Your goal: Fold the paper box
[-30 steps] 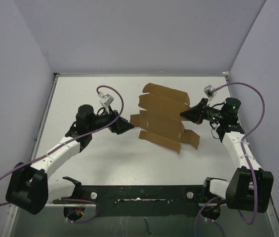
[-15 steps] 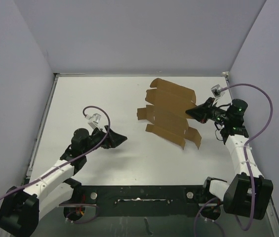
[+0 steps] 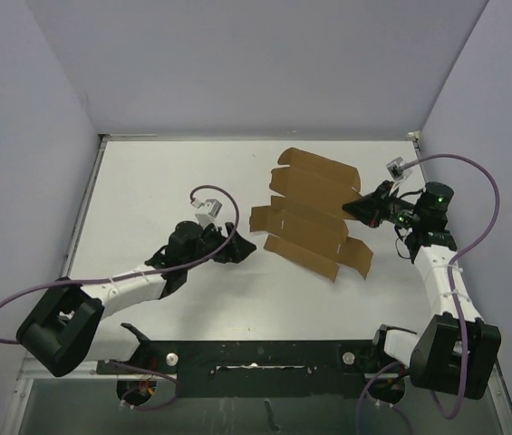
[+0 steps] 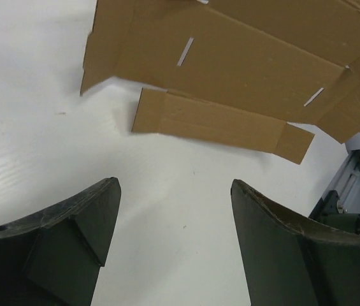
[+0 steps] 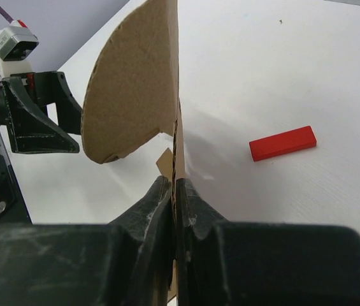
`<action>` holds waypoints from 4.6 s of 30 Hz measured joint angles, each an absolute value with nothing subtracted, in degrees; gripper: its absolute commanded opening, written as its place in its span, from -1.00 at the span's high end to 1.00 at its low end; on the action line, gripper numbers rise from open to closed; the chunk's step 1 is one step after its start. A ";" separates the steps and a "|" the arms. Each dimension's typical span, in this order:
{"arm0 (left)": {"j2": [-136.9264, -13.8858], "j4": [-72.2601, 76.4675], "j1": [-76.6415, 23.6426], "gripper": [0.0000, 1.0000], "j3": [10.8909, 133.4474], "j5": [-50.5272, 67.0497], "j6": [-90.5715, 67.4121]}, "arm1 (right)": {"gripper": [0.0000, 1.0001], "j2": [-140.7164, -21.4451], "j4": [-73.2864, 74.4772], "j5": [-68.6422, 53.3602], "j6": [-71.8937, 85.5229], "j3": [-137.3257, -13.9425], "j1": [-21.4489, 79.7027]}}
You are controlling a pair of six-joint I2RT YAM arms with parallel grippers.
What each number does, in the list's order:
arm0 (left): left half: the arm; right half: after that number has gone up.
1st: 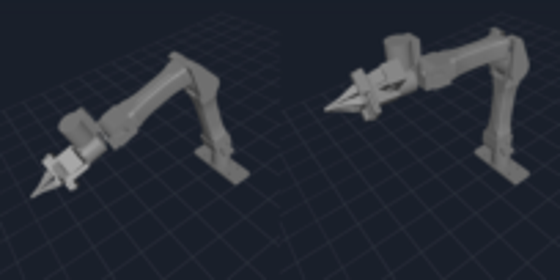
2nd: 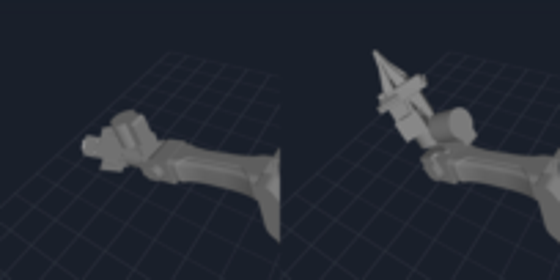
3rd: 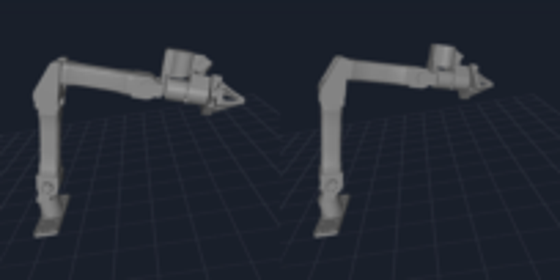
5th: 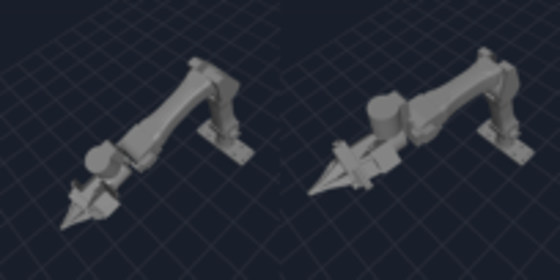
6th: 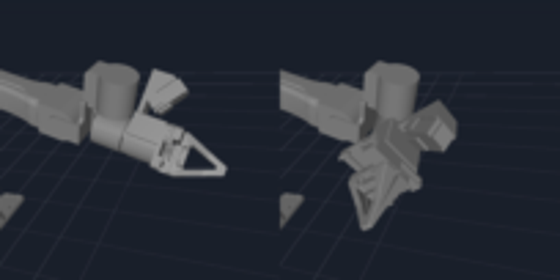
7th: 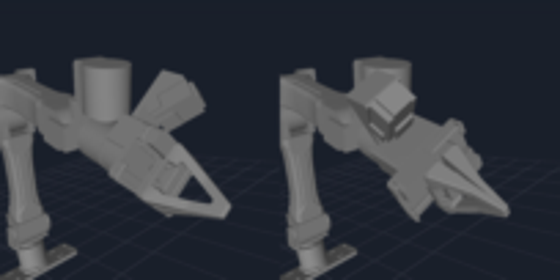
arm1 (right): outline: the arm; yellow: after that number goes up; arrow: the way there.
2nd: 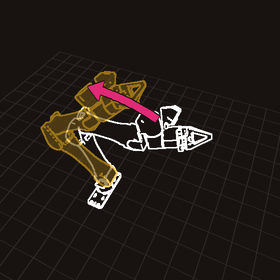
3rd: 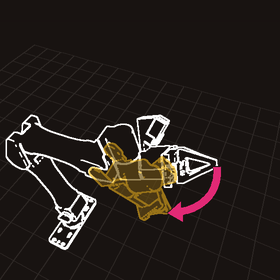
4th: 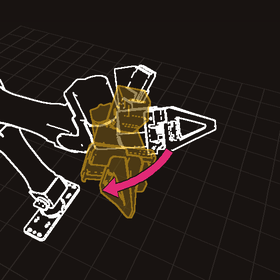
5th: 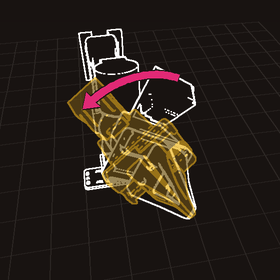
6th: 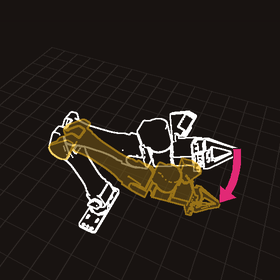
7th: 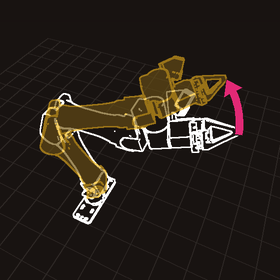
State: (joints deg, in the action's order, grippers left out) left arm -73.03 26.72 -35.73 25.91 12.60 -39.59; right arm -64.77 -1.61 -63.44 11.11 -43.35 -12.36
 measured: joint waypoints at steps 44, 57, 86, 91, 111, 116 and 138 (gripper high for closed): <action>-97.01 32.82 -28.80 -0.07 57.41 37.78 -20.32 | 1.00 -68.34 1.80 -71.55 4.93 -44.05 -11.86; -100.31 34.59 -28.56 1.00 60.86 44.84 -18.90 | 0.55 -68.34 3.68 -72.99 1.78 -44.42 -10.39; -100.18 29.50 -27.70 1.00 61.89 52.34 -12.34 | -0.96 -64.40 19.00 -69.78 -13.67 -50.37 -11.68; -100.18 29.30 -27.70 1.00 61.89 52.64 -12.12 | -0.97 -68.51 20.82 -66.37 -14.24 -51.90 -9.96; -99.98 26.85 -28.14 1.00 63.81 55.57 -10.22 | 0.33 -71.13 23.75 -59.53 -18.57 -54.35 -5.91; -99.85 26.50 -28.14 1.00 64.29 56.01 -10.07 | 0.86 -71.13 24.69 -60.53 -19.57 -54.46 -5.91; -72.03 26.81 -25.30 -0.50 38.76 29.28 -21.06 | 1.00 -65.76 22.17 -69.76 -14.06 -53.36 -10.09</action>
